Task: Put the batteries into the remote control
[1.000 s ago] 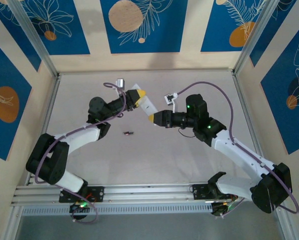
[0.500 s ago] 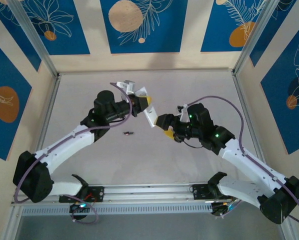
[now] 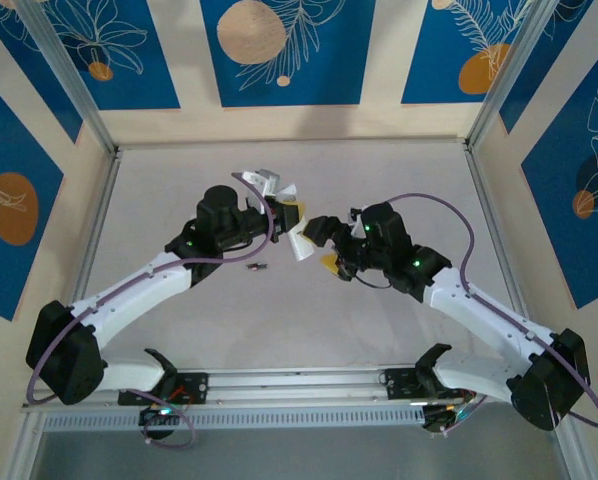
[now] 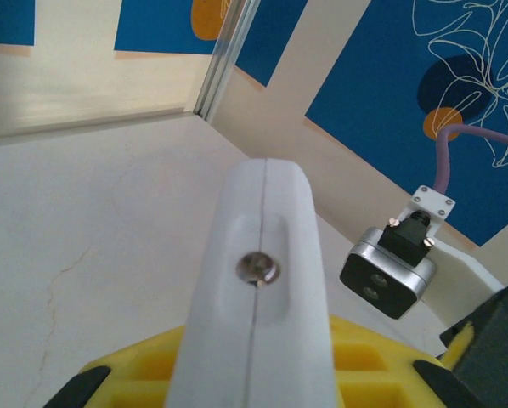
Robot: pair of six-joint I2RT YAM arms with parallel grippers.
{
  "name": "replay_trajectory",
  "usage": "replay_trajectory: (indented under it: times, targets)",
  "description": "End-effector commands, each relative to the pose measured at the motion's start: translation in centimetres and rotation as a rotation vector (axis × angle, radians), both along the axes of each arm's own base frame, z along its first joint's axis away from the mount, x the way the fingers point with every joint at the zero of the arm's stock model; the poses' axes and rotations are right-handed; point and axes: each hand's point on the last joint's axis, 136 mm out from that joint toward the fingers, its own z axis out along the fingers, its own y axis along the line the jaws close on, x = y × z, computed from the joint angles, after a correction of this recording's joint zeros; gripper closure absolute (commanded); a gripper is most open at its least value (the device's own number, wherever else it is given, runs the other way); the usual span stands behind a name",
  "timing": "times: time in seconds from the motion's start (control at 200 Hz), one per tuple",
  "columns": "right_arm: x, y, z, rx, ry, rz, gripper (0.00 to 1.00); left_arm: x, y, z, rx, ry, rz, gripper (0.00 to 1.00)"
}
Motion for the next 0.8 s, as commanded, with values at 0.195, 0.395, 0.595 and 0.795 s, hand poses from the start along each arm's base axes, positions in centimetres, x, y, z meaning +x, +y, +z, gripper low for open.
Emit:
replay_trajectory:
  times: [0.195, 0.395, 0.595, 0.795]
  targets:
    - [1.4, 0.3, -0.5, 0.014, 0.018, -0.059, 0.04, -1.0, -0.3, 2.8, -0.103, -0.041, -0.029, 0.96]
    - [1.6, 0.0, -2.4, -0.021, 0.072, -0.091, 0.08, -1.0, -0.3, 3.0, -0.111, -0.042, -0.029, 0.96]
    - [1.1, -1.5, -5.0, -0.110, 0.204, -0.180, 0.15, -1.4, -0.2, 3.4, -0.124, -0.067, -0.036, 0.96]
    - [0.8, -0.8, -6.1, -0.155, 0.241, -0.170, 0.17, -1.8, -0.3, 4.3, -0.146, -0.093, -0.052, 0.96]
